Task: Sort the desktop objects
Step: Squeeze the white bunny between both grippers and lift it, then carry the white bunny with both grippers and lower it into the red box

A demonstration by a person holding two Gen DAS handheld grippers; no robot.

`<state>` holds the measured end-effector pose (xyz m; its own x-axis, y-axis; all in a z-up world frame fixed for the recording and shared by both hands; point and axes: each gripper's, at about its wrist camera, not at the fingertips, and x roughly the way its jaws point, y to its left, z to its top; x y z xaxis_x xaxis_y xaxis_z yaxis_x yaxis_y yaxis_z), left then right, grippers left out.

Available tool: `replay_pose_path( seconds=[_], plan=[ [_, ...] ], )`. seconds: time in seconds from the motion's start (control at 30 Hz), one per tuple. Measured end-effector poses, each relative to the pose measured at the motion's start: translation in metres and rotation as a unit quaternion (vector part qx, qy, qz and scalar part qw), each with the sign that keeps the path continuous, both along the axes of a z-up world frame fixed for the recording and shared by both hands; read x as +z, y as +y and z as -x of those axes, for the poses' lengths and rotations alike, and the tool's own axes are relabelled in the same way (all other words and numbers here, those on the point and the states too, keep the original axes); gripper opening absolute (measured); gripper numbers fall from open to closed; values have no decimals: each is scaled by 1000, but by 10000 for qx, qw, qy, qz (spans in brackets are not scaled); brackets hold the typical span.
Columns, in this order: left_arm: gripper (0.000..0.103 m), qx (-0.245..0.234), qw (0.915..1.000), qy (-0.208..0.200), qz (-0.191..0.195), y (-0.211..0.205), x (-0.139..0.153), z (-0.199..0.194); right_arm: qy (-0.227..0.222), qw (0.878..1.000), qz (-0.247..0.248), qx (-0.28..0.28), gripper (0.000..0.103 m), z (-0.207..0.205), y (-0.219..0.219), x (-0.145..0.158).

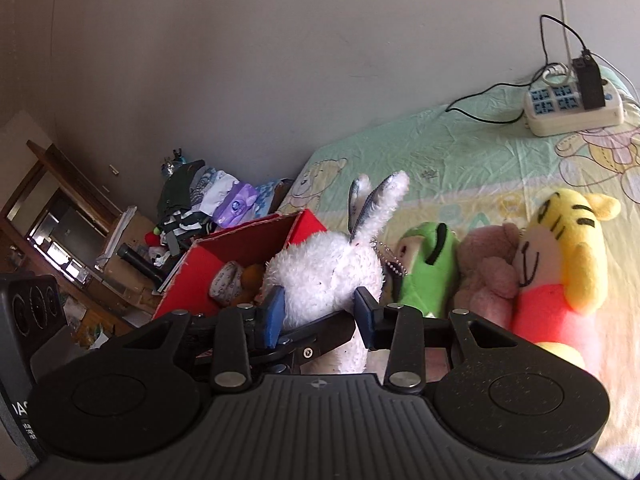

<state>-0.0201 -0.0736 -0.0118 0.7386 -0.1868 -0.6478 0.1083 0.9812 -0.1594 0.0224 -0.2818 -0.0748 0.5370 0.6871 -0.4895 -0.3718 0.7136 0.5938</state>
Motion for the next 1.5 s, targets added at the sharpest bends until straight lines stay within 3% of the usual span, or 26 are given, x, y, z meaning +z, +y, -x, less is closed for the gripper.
replay_pose_path(
  seconds=[0.33,0.6,0.77,1.03,1.2,1.4,1.5],
  plan=[
    [58,190,9987,-446,-134,97,25,-1,-501,9984,-33,259,41,-10,94,25],
    [59,436,9974,-383,-437,191,9,-10,-567,9973,-151,451,41,-19,184,12],
    [59,596,9963,-128,-605,238,-11,-21,-274,9972,-388,584,41,-31,230,-10],
    [59,824,9924,189,-892,281,-40,-38,579,9930,-696,760,41,-59,275,-40],
    [58,904,9920,366,-802,301,-51,-46,906,9910,-584,797,41,-66,291,-52],
    [60,759,9935,306,-797,299,-53,-43,1347,9874,-489,670,42,-76,296,-67],
    [61,692,9950,358,-620,302,-53,-40,1453,9865,-420,628,43,-79,298,-71]
  ],
)
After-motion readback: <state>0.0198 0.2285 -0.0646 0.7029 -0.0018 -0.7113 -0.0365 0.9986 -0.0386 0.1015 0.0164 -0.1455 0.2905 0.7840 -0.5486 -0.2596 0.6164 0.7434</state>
